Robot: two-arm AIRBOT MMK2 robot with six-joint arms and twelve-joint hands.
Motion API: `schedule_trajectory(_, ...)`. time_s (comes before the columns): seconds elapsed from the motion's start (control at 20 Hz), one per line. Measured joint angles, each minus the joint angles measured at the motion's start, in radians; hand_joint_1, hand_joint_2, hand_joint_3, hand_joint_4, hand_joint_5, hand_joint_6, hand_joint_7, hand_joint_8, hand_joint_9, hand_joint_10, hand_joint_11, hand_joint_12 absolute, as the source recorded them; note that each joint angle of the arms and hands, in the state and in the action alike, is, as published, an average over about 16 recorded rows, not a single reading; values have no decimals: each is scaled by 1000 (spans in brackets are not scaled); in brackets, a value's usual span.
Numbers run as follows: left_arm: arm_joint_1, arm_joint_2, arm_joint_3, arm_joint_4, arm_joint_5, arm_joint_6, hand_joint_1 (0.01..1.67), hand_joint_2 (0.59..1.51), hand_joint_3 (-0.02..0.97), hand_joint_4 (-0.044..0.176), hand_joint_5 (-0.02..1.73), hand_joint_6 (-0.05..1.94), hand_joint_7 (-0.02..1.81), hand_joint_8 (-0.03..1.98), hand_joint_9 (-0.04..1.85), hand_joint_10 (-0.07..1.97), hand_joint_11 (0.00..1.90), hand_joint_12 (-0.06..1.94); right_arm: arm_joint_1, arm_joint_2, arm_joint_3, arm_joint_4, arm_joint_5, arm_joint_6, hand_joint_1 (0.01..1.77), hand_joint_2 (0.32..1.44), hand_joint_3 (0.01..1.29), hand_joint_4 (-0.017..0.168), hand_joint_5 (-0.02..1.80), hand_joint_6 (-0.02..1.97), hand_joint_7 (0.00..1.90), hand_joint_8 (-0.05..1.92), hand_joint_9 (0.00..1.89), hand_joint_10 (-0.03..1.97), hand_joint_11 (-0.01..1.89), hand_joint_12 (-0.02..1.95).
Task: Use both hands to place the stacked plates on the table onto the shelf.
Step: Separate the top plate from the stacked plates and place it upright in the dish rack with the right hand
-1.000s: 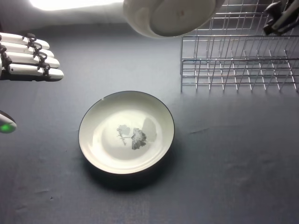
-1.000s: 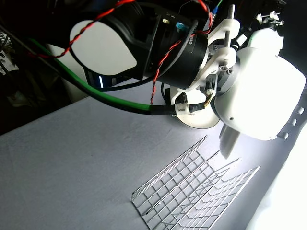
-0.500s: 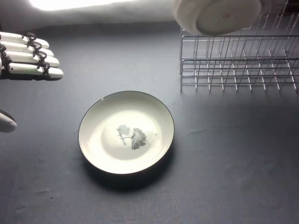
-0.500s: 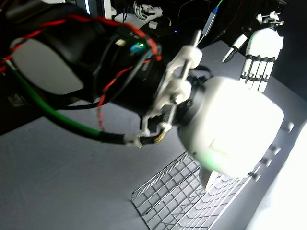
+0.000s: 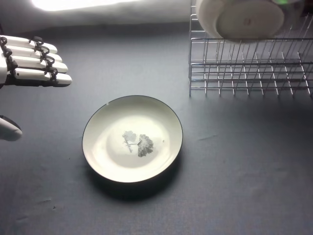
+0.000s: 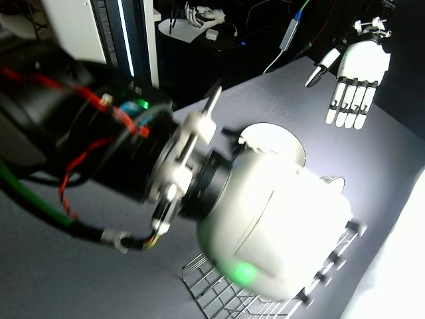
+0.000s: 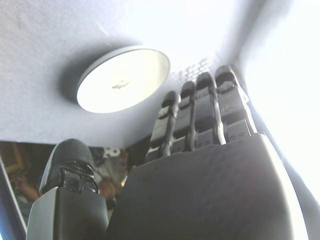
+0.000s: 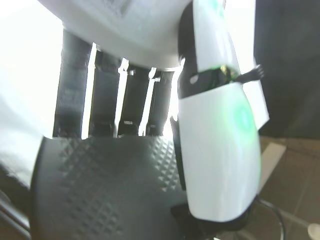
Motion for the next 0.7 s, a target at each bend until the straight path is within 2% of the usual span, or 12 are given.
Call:
schedule_trajectory(0.35,14,-12,1,0,-8,-4,14,1164,19,3,16,6,18,1,15,8,15,-4,-77,7,26,-54,27,-1,1299,994,12,-5,1018,790,1171,621,1036,888,775,1384)
schedule_trajectory(0.7,36,-34,2,4,-12,-7,14,1164,20,3,17,6,17,1,15,8,14,-4,-121,15,30,-110,53,-3,1286,1004,13,-5,859,503,971,372,881,548,559,1314)
